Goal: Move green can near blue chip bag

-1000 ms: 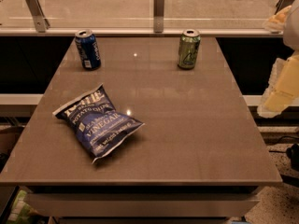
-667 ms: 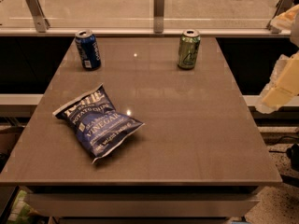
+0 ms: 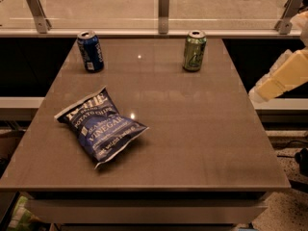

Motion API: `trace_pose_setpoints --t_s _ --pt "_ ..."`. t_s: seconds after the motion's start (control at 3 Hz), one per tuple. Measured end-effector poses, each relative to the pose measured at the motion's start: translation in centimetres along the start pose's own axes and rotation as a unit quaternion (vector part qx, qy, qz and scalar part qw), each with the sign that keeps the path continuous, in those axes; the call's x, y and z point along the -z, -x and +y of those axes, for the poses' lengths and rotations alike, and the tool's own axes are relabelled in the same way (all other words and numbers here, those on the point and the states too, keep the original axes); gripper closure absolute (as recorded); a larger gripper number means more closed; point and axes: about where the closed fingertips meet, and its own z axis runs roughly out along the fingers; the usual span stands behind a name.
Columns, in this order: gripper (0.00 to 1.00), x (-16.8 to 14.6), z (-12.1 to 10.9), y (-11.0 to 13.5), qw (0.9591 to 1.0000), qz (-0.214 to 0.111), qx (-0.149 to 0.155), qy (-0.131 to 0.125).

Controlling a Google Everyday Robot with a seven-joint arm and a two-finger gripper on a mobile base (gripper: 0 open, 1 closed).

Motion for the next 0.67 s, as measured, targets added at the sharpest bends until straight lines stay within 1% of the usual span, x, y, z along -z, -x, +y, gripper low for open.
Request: trace_pose_setpoints --t_s 0.33,0.67 --pt "0.0 -1.2 -1.0 0.2 0.9979 -0.03 -0.047 -0.034" --pt "0.0 -2.7 -1.8 0.1 0.9921 -0.061 -0.091 -0.061"
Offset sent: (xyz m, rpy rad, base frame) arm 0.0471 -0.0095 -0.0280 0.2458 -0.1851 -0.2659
